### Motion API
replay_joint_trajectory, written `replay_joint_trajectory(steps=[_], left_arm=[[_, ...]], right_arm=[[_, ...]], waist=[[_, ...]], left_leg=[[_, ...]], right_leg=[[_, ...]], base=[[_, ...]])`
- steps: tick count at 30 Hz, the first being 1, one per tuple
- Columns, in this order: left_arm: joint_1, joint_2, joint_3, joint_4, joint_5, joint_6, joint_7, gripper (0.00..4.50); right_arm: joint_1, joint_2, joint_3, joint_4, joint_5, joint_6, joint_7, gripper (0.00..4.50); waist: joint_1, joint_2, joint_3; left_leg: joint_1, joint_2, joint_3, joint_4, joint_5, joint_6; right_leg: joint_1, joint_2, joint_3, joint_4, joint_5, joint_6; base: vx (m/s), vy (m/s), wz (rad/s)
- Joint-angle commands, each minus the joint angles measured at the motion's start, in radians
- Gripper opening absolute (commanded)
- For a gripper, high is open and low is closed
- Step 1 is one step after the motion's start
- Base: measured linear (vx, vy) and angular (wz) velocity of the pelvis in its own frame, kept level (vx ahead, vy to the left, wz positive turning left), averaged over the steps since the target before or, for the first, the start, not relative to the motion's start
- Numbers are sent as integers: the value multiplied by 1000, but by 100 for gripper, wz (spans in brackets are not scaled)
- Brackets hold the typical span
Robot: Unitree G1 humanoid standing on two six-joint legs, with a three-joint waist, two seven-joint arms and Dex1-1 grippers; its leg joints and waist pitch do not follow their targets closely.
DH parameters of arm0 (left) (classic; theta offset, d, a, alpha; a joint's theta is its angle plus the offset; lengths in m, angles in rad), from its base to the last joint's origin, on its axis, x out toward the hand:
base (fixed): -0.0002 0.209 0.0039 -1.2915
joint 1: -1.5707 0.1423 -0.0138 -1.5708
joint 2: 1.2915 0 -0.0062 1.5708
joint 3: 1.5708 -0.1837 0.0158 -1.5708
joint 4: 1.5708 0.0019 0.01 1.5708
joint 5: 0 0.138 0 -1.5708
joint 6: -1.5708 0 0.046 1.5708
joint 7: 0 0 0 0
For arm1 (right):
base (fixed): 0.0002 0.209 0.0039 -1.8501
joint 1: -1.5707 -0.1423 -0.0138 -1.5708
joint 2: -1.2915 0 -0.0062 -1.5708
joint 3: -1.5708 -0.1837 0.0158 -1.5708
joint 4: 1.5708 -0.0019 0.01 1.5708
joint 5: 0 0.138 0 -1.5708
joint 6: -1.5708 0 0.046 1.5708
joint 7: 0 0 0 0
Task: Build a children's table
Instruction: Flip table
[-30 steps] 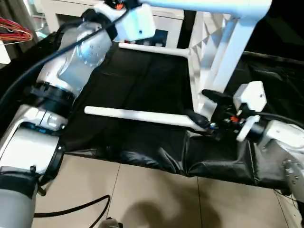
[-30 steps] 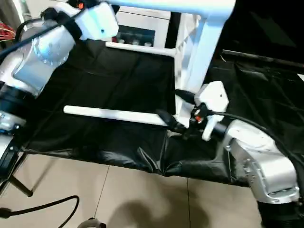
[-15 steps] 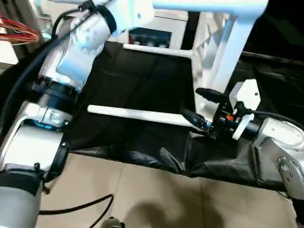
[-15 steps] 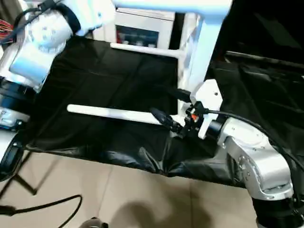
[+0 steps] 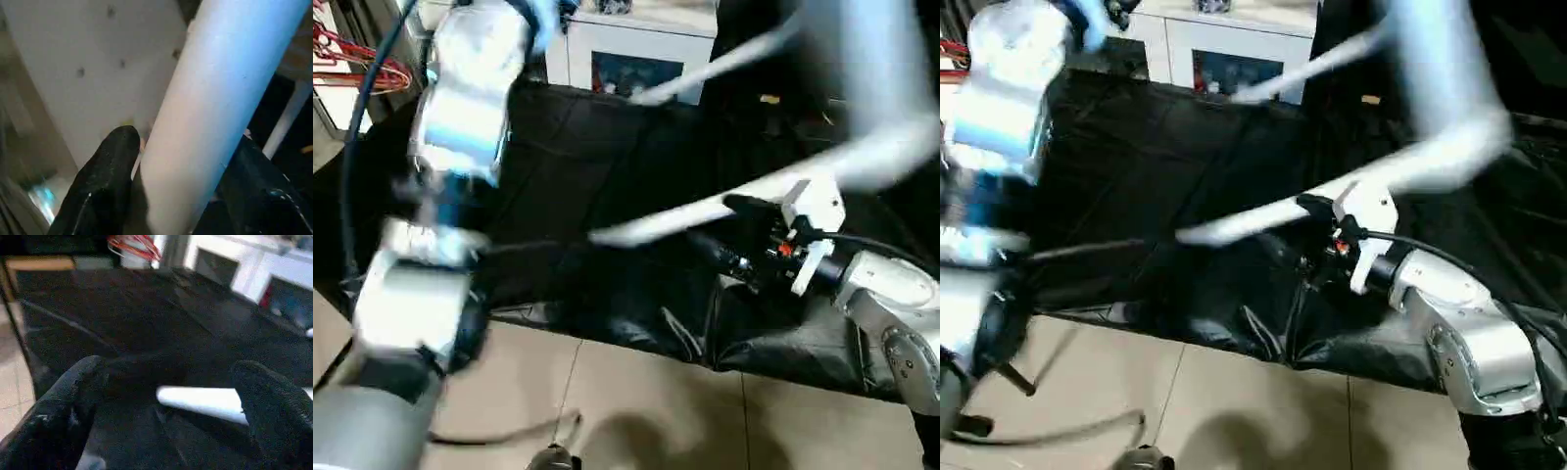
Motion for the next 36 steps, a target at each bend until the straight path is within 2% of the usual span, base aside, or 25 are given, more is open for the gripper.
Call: replay_joint_trajectory(steps=[1,4,5,6,10,11,16,18,21,22,28,29,30,32,33,34,36], left_arm=[[-3,-13,48,-33,-44,33,30,232],[46,-10,50,-87,-52,60,38,222],[72,-5,40,-110,-57,56,32,222],[88,-4,35,-127,-57,63,32,215],[123,-3,31,-161,-50,73,29,210],[127,-2,31,-164,-48,74,30,207],[156,13,14,-191,-44,64,17,201],[161,14,6,-201,-48,69,20,198],[158,19,-2,-199,-46,64,17,194],[158,19,-2,-199,-46,64,17,193],[160,26,-7,-199,-47,65,17,190],[160,26,-7,-199,-47,65,17,189],[165,28,-9,-203,-49,66,19,189],[171,30,-10,-208,-50,69,20,187],[174,32,-11,-211,-49,70,21,187],[178,34,-11,-213,-49,71,21,187],[183,36,-11,-217,-49,72,22,186]], right_arm=[[9,-5,-2,8,-9,12,-9,450],[25,8,-46,30,-11,2,-39,450],[30,12,-66,42,-15,-2,-56,450],[34,14,-77,50,-16,-5,-63,450],[48,19,-99,70,-23,-16,-91,450],[49,21,-103,73,-23,-15,-97,450],[36,57,-128,125,-58,-31,-190,450],[11,78,-134,163,-73,-43,-222,450],[-70,135,-152,274,-78,-55,-298,450],[-70,135,-152,274,-78,-55,-298,450],[-211,209,-167,481,-94,-131,-369,450],[-211,209,-167,481,-94,-131,-369,450],[-232,226,-176,515,-87,-145,-366,431],[-246,231,-172,547,-92,-157,-359,412],[-257,234,-170,570,-94,-168,-350,409],[-269,239,-169,592,-93,-177,-343,400],[-284,246,-170,616,-87,-185,-331,376]], waist=[[-4,-8,-76],[-9,-10,-74],[-9,-6,-74],[-10,-10,-73],[-12,-11,-73],[-13,-15,-72],[-16,-11,-72],[-18,-13,-72],[-22,-7,-73],[-25,-8,-73],[-24,-5,-77],[-25,-5,-77],[-23,-10,-77],[-23,-7,-78],[-23,-18,-77],[-20,-12,-78],[-23,-11,-75]], left_leg=[[28,53,-30,-71,-156,17],[27,54,-30,-72,-161,18],[28,54,-31,-73,-163,18],[25,54,-31,-74,-165,16],[26,53,-30,-74,-164,13],[26,53,-29,-75,-165,12],[28,52,-30,-77,-181,-4],[25,52,-31,-79,-183,-10],[29,50,-29,-77,-179,-20],[28,50,-29,-78,-180,-22],[29,49,-26,-76,-154,-28],[29,49,-26,-76,-155,-28],[30,49,-25,-75,-147,-24],[29,50,-25,-76,-140,-20],[28,50,-23,-75,-133,-15],[28,50,-24,-76,-133,-13],[28,51,-24,-77,-148,-17]], right_leg=[[39,-65,38,-82,-136,-203],[39,-64,37,-81,-109,-202],[38,-66,37,-81,-109,-203],[41,-67,37,-82,-113,-203],[40,-64,36,-84,-122,-193],[40,-64,37,-85,-129,-190],[36,-64,37,-88,-154,-175],[37,-64,36,-87,-158,-173],[34,-62,36,-85,-147,-180],[34,-62,36,-85,-146,-182],[36,-61,35,-77,-79,-196],[36,-61,36,-75,-76,-198],[38,-61,36,-73,-65,-200],[39,-61,36,-72,-53,-201],[40,-60,36,-73,-46,-201],[41,-63,36,-72,-52,-202],[39,-62,35,-74,-74,-202]], base=[[0,0,0],[0,0,0],[0,0,0],[0,0,0],[0,0,0],[0,0,0],[0,0,0],[0,0,0],[0,0,0],[0,0,0],[0,0,0],[0,0,0],[0,0,0],[0,0,0],[0,0,0],[0,0,0],[0,0,0]])
